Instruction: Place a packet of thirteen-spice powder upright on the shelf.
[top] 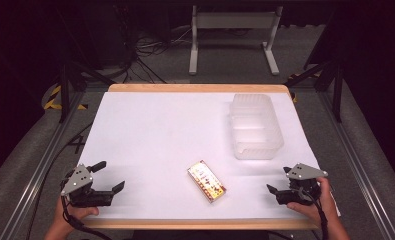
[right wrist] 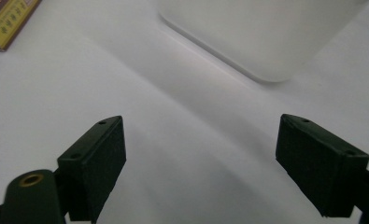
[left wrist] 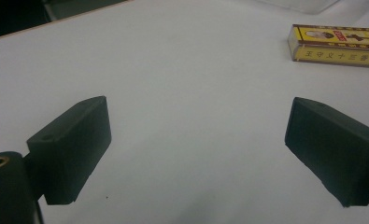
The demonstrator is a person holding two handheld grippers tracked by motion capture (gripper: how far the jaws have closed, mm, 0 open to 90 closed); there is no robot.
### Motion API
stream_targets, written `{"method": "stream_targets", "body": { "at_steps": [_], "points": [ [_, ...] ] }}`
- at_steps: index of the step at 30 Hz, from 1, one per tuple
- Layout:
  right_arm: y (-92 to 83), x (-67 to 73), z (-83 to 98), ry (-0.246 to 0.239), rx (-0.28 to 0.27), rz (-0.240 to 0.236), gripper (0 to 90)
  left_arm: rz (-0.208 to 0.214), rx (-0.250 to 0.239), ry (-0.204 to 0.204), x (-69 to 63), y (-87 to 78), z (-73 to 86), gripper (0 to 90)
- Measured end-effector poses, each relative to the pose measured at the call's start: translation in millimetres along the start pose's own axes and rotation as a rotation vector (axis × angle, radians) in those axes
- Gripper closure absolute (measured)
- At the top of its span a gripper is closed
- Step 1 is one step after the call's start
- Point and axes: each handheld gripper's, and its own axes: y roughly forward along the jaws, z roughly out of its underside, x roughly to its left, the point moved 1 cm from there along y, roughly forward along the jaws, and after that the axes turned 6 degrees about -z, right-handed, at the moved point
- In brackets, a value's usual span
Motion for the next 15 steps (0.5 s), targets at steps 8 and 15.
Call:
{"method": "stream_targets", "body": {
  "at_steps": [8, 15],
  "points": [
    [8.4, 11.6, -10.3, -0.024, 0.014, -0.046, 17.9, -0.013, 0.007, -0.005, -0.3, -3.0, 3.7, 7.8],
    [15.8, 20.3, -29.3, 0.001, 0.019, -0.080, 19.7, -0.010, 0.012, -0.006, -0.4, -1.7, 3.2, 7.8]
  ]
}}
